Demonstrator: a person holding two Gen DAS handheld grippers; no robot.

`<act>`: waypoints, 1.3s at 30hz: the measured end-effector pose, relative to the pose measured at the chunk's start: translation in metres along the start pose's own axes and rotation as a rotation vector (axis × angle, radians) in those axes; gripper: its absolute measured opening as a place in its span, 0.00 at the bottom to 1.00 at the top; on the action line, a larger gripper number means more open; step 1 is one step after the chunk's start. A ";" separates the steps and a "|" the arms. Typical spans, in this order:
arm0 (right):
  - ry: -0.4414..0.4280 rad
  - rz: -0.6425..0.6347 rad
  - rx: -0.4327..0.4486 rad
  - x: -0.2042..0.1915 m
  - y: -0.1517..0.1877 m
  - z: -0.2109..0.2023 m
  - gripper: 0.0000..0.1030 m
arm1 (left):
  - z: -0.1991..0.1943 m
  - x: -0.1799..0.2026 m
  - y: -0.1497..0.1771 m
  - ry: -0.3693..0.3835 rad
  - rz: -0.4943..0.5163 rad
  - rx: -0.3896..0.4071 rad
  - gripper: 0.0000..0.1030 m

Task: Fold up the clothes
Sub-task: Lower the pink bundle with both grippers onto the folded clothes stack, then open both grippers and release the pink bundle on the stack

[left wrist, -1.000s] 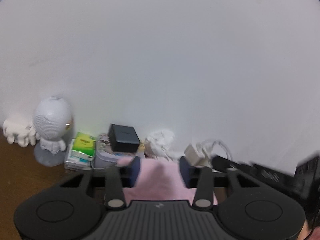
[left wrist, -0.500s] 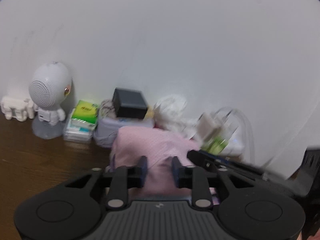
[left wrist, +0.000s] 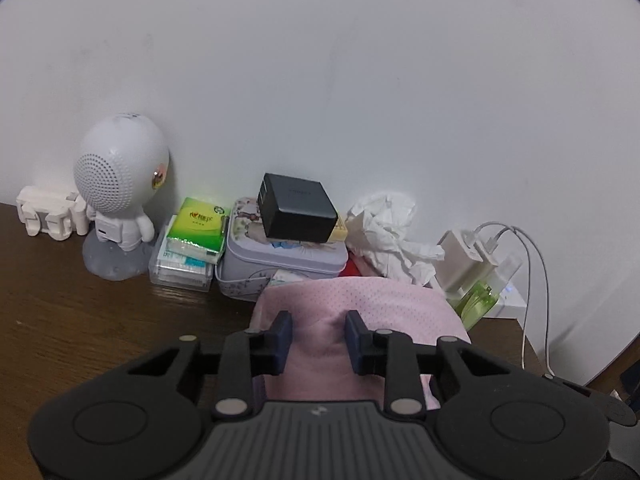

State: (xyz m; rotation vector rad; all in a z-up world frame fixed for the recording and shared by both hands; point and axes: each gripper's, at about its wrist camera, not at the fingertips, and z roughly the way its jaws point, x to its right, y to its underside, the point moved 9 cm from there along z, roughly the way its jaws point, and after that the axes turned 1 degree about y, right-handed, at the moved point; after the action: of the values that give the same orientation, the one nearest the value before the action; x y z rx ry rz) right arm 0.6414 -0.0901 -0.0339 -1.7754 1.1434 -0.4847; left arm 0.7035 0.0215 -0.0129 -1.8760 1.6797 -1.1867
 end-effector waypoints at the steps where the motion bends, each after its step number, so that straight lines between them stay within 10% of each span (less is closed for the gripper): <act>1: -0.006 0.002 0.009 -0.001 -0.002 -0.002 0.22 | -0.007 0.000 -0.003 0.008 0.004 0.018 0.30; 8: -0.026 0.067 0.135 0.010 -0.043 -0.026 0.36 | -0.069 0.020 -0.009 0.045 0.125 0.125 0.40; 20: 0.010 0.089 -0.004 0.017 -0.009 0.040 0.21 | -0.039 0.029 0.040 -0.040 0.267 0.039 0.25; 24: -0.009 0.105 0.038 0.014 -0.021 0.023 0.24 | -0.065 0.031 0.030 -0.017 0.242 0.094 0.52; 26: -0.021 0.100 0.081 0.011 -0.029 0.004 0.49 | -0.084 0.031 0.026 -0.011 0.236 0.130 0.84; 31: -0.025 0.039 0.139 -0.002 -0.033 -0.051 0.98 | -0.133 0.028 0.037 -0.023 0.243 0.166 1.00; 39: -0.014 0.012 0.089 -0.022 0.009 -0.118 1.00 | -0.195 0.017 0.085 -0.078 0.241 0.142 1.00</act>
State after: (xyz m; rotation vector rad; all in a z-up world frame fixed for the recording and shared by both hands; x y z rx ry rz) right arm 0.5411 -0.1303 0.0185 -1.6919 1.1052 -0.5079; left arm 0.4984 0.0373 0.0441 -1.5648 1.6769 -1.0896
